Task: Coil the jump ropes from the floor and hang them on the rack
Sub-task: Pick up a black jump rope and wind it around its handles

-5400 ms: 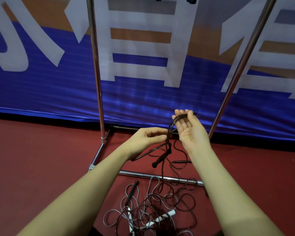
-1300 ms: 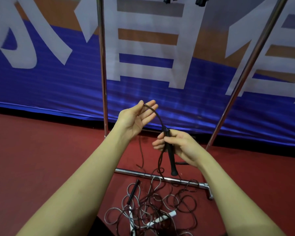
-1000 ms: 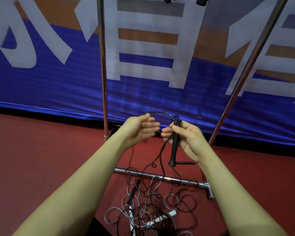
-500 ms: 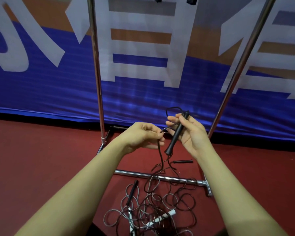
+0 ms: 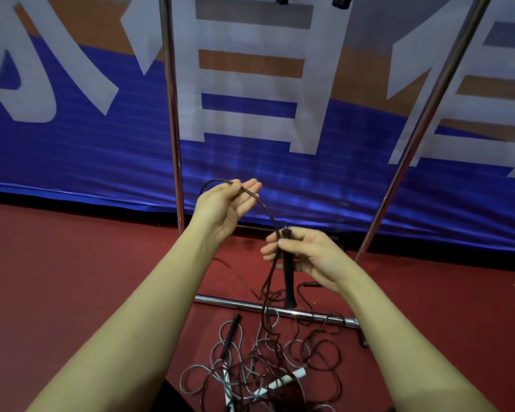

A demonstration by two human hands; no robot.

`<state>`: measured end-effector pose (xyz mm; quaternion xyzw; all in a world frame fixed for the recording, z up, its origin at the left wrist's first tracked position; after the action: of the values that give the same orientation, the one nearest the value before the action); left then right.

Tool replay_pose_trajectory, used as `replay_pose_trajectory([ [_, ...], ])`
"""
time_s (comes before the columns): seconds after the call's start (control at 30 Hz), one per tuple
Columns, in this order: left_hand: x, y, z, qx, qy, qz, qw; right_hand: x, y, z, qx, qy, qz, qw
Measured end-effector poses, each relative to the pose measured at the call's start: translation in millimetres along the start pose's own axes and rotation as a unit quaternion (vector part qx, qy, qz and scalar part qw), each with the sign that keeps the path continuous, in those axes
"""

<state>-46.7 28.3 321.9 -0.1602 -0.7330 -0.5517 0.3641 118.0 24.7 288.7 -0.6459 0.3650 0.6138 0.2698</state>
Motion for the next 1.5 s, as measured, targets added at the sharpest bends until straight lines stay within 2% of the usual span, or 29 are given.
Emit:
replay_pose_trajectory([
  [0.07, 0, -3, 2, 0.012, -0.006, 0.0, 1.0, 0, 0, -2, 0.003, 0.004, -0.041, 0.999],
  [0.17, -8, -5, 0, -0.005, -0.076, 0.098, 0.992, -13, -10, -1, 0.066, -0.045, 0.02, 0.997],
  [0.27, -23, -7, -8, -0.063, -0.154, 0.256, 0.952, -23, -22, -1, 0.115, -0.078, 0.106, 0.985],
  [0.37, -40, -4, -21, -0.131, -0.191, 0.373, 0.899, -17, -25, 1, 0.148, -0.07, 0.145, 0.976],
  [0.57, -57, -6, -28, -0.244, -0.179, 0.465, 0.832, -16, -33, 4, 0.203, -0.098, 0.226, 0.948],
  [0.67, -56, -4, -28, -0.249, -0.134, 0.497, 0.82, -15, -35, 3, 0.209, -0.104, 0.234, 0.944],
  [0.73, -51, -2, -26, -0.231, -0.103, 0.487, 0.836, -13, -35, 4, 0.209, -0.097, 0.235, 0.944],
  [0.87, -29, -1, -16, -0.164, -0.089, 0.325, 0.927, -5, -36, 5, 0.203, -0.05, 0.185, 0.96],
  [0.97, -15, -3, -8, -0.101, -0.069, 0.221, 0.968, 6, -26, 9, 0.157, -0.006, 0.122, 0.98],
  [1.1, -6, -5, -3, -0.054, -0.037, 0.146, 0.987, 19, -6, 14, 0.081, 0.027, 0.025, 0.996],
  [1.33, 2, -3, 1, -0.021, -0.016, 0.047, 0.999, 14, 7, 13, -0.004, 0.0, -0.05, 0.999],
  [1.4, 3, -3, 1, -0.02, -0.018, 0.037, 0.999, 11, 8, 11, -0.001, -0.009, -0.065, 0.998],
  [1.5, 2, -5, 1, -0.019, -0.046, 0.047, 0.998, 3, 3, 9, 0.049, -0.034, -0.021, 0.998],
])
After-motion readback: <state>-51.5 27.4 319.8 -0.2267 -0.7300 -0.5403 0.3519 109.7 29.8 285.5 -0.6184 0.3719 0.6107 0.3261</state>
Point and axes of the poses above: each hand's wrist, its own z-axis towards the middle knuckle, its own y-axis out of the palm, x = y × z, the point moved 4 cm from there along z, towards the middle knuckle, and after that the axes turned 5 degrees about x, right-handed, at the moved point
